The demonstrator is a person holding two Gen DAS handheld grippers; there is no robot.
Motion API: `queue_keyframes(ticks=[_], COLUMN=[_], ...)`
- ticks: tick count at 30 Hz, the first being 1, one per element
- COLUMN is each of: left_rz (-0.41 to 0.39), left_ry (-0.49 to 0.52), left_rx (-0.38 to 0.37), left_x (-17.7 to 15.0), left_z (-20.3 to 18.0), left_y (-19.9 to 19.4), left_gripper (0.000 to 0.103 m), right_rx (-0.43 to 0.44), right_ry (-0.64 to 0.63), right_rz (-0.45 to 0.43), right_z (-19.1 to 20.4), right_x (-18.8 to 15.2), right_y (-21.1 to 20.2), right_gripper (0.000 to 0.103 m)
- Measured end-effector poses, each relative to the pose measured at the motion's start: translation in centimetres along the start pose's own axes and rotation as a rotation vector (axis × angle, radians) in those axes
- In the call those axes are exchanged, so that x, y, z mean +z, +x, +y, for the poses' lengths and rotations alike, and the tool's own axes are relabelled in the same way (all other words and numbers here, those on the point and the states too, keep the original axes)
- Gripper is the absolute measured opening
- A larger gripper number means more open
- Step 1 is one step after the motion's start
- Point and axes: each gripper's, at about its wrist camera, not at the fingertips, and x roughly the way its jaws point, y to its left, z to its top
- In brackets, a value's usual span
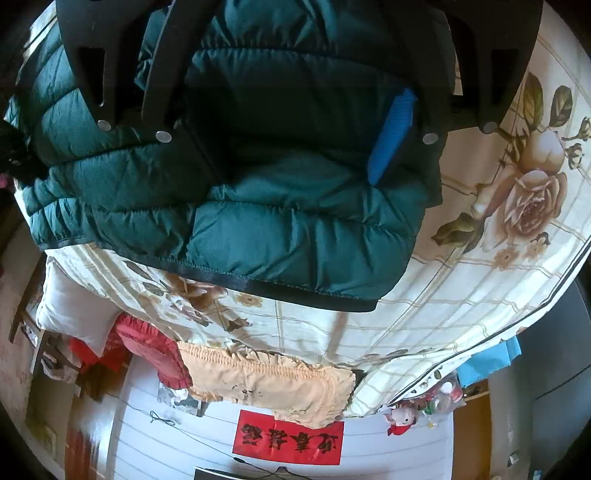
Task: Fold large clothes
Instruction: 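Lay the folded hem down and release it with both tools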
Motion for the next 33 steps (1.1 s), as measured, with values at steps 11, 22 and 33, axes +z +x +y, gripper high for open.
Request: queue_keyframes(ticks=[11,22,33], left_rz=[-0.009,-0.014,-0.014], left_ry=[0.024,0.025,0.003], left_rx=[0.003,0.015,-0.043], left_x=[-0.4,-0.8,-2.5], left_z=[-0.6,-0.3,0.5], left_y=[0.4,-0.5,-5.8], left_gripper=[0.083,0.083,0.082], right_rx=[-0.011,0.049,0.103], right_ry=[-0.003,-0.077,-0.008], right_rz=[-0.020,0.012,-0.031], right_z=[0.4,4.1,3.6], right_x=[-0.7,-5.6,-6.2], right_y=[-1.8,-4.0,-8.2], right_gripper=[0.066,0.069,0.079])
